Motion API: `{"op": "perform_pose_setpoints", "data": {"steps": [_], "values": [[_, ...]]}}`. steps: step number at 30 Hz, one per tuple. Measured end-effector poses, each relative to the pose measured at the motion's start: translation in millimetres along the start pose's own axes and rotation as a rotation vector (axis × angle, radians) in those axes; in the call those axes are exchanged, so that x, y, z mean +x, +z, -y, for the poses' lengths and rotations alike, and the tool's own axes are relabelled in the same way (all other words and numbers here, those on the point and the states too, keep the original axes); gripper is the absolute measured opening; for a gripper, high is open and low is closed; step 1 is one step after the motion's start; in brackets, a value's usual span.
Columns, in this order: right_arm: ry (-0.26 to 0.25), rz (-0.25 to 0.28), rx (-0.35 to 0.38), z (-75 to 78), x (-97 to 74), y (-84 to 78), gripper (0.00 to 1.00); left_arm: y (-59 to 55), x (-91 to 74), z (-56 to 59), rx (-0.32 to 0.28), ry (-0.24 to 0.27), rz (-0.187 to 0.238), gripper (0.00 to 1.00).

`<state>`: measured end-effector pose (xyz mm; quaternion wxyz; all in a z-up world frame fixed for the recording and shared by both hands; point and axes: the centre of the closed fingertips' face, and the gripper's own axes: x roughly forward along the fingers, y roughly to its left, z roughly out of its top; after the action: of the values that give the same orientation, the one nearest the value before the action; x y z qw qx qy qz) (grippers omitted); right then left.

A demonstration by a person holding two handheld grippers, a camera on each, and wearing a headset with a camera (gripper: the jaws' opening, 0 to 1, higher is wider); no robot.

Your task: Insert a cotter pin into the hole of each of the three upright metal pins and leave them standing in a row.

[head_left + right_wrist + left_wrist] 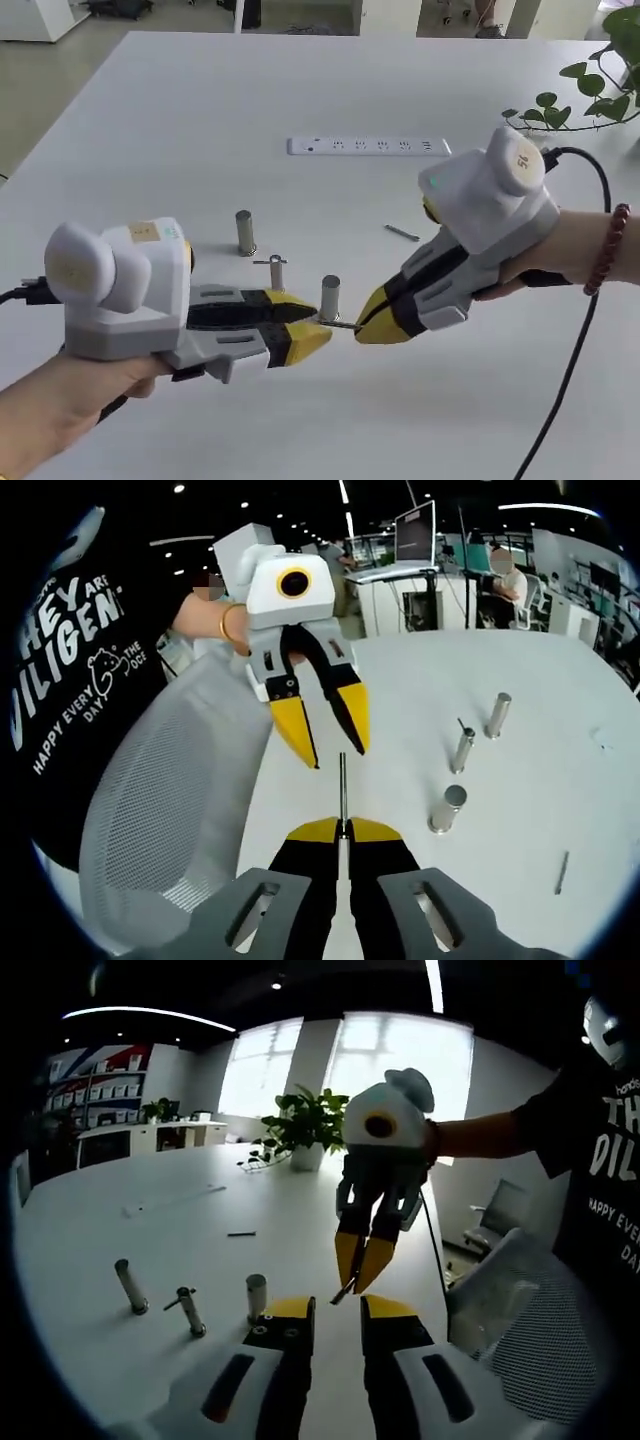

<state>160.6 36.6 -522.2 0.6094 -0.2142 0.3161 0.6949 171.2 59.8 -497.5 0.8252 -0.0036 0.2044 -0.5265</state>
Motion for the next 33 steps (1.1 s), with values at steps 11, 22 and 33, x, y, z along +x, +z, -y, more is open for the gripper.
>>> {"op": "perform_pose_setpoints", "data": {"steps": [11,22,33], "values": [[-0.135,-0.122,-0.034,35.8,-6.0,-26.9,0.0,-8.6,9.2,-34.9,0.066,0.182,-0.007,0.24],[-0.208,-0.202,-0.039,65.6,-6.6,-44.5,0.0,-27.1,35.0,-60.2,0.06,0.29,-0.042,0.25],[-0.246,-0.229,-0.037,80.9,-6.8,-52.1,0.0,-42.5,55.2,-81.2,0.047,0.366,-0.096,0.25]]}}
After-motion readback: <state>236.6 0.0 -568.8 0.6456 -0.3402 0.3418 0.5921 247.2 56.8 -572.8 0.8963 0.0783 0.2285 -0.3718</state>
